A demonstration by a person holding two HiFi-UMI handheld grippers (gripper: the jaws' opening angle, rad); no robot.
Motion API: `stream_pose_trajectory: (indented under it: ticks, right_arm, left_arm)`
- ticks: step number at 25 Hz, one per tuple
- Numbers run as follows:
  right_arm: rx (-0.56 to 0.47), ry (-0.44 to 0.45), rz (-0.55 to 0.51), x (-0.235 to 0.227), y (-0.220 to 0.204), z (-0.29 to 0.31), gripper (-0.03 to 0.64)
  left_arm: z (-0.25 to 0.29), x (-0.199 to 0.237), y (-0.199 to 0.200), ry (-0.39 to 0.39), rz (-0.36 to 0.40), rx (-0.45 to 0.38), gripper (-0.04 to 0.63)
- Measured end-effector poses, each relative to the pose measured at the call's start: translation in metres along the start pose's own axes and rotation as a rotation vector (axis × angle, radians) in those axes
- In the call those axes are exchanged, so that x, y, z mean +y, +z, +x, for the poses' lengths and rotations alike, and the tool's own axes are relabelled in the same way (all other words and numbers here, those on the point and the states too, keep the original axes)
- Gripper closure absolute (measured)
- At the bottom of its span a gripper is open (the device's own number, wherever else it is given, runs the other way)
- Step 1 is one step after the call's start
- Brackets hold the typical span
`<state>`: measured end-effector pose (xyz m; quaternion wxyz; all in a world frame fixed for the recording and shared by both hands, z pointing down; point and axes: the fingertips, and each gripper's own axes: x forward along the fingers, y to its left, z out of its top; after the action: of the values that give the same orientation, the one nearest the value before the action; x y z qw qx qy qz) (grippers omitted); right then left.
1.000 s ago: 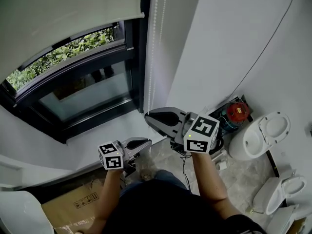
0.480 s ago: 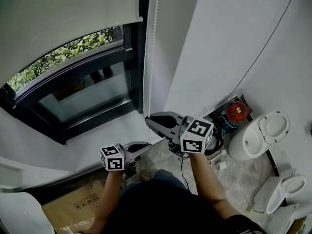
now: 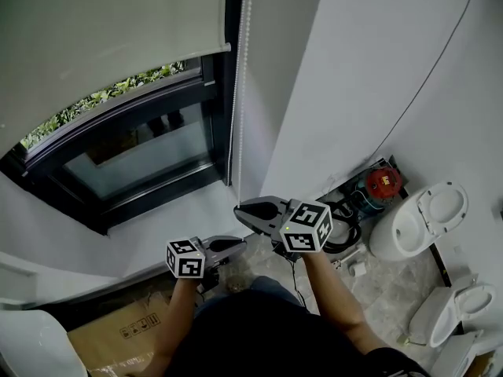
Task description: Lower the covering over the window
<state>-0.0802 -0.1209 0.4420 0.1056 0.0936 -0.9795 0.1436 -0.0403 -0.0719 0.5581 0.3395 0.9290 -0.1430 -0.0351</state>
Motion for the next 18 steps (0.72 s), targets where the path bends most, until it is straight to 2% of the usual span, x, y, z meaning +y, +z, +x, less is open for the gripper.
stream_pose_trajectory:
  ticks: [3, 7, 11, 13, 16, 18]
  right_arm:
    - [-0.031, 0.015, 0.024, 0.003, -0.001, 0.001, 0.604]
    - [-0.038, 0.005, 0.037, -0.004, -0.002, -0.001, 0.604]
    - [0.07, -0.019, 0.012, -0.009, -0.03, 0.005, 0.604]
    - [0.08, -0.018, 0.048, -0.01, -0.046, 0.007, 0.604]
    - [0.059, -0.013, 0.092, -0.01, -0.055, 0.006, 0.604]
    - [0.066, -0.011, 0.086, -0.011, -0.055, 0.006, 0.604]
  left_arm:
    - [-0.001, 0.001, 0.003, -0.005, -0.006, -0.024, 0.58]
    - [0.0, -0.002, 0.003, -0.011, 0.026, 0.007, 0.58]
    - [-0.004, 0.001, 0.009, 0.015, 0.035, -0.003, 0.578]
    - [-0.008, 0.005, 0.011, 0.037, 0.036, -0.006, 0.577]
    - [-0.016, 0.008, 0.014, 0.063, 0.044, 0.005, 0.491]
    - [-0.022, 0.006, 0.023, 0.076, 0.064, -0.009, 0.488]
